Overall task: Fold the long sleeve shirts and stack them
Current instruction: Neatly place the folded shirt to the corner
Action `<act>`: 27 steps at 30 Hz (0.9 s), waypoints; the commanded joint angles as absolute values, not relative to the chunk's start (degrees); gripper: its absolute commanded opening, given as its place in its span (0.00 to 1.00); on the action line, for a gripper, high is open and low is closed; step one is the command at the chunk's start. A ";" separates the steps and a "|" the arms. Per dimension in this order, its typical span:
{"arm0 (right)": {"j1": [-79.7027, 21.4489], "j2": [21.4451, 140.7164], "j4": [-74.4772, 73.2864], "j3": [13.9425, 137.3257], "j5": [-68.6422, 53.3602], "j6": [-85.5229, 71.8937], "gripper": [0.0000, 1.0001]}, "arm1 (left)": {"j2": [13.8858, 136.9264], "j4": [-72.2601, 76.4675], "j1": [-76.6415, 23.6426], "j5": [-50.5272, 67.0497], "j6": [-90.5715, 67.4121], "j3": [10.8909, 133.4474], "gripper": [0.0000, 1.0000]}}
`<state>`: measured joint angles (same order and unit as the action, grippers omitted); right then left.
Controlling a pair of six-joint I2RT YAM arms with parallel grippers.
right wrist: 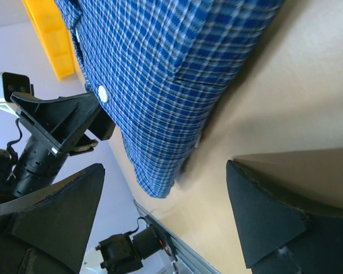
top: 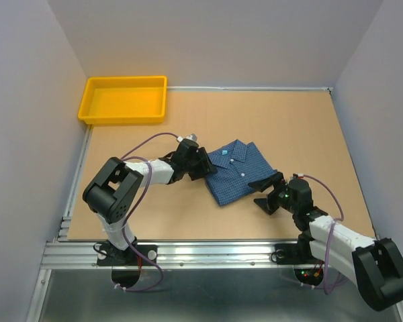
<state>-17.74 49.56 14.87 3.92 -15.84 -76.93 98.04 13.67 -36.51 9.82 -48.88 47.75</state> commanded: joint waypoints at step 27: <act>-24.87 71.62 35.07 10.97 7.82 -87.63 0.01 | 59.26 -11.50 -20.14 -0.88 -34.82 44.28 0.81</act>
